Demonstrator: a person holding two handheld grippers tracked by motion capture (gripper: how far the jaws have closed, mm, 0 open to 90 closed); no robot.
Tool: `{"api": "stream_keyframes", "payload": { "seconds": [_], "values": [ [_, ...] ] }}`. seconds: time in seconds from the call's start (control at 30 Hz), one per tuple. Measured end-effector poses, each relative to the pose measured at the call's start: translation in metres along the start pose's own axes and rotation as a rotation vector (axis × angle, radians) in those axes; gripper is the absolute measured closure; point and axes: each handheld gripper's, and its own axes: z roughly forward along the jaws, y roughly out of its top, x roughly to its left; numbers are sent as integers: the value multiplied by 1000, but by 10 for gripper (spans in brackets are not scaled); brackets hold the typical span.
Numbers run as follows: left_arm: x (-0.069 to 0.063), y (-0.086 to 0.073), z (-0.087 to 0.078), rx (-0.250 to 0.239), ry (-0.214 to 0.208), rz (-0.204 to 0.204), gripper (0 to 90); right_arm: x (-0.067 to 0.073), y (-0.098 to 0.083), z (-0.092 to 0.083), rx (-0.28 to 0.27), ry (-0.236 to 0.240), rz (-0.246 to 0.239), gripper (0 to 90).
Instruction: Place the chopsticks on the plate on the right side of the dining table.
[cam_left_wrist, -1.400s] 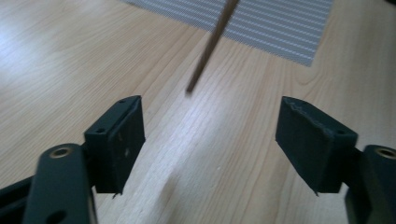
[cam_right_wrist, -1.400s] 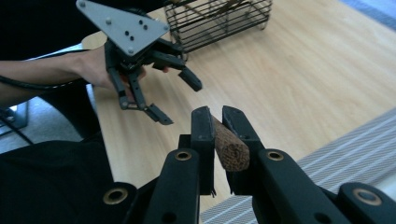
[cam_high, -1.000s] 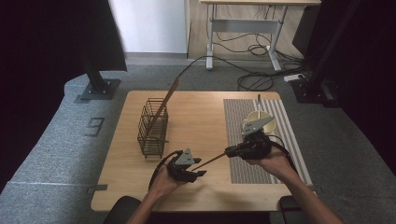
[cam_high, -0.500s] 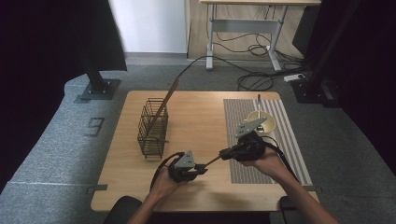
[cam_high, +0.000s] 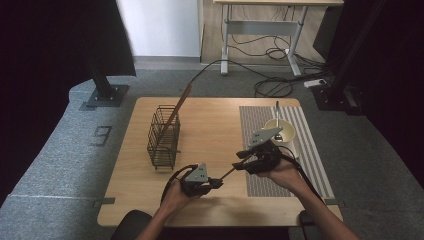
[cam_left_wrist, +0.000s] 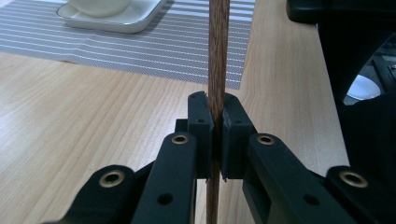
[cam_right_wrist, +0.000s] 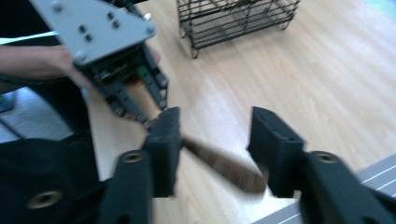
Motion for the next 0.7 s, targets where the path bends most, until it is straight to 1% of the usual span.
{"api": "stream_keyframes", "payload": {
  "seconds": [0.1,0.2,0.27,0.33,0.4,0.47,0.57,0.7],
  "values": [
    [-1,0,1,6,-4,0,850,3,5,4,-28,-27,-15,397],
    [0,-1,0,-2,-8,-2,849,7,7,10,-6,-89,-55,354],
    [1,-1,-2,-12,-9,-7,850,8,6,13,7,-111,-60,347],
    [2,-2,-3,-18,-9,-13,849,8,5,14,18,-146,-66,324],
    [3,-3,-5,-31,-9,-25,849,6,4,13,21,-170,-61,317],
    [4,-4,-6,-37,-7,-31,849,3,1,12,17,-185,-57,314],
    [5,-4,-7,-46,-6,-37,849,-3,-4,10,25,-212,-49,309],
    [6,-4,-10,-55,3,-38,849,-13,-15,6,22,-232,-13,310]
  ]
}}
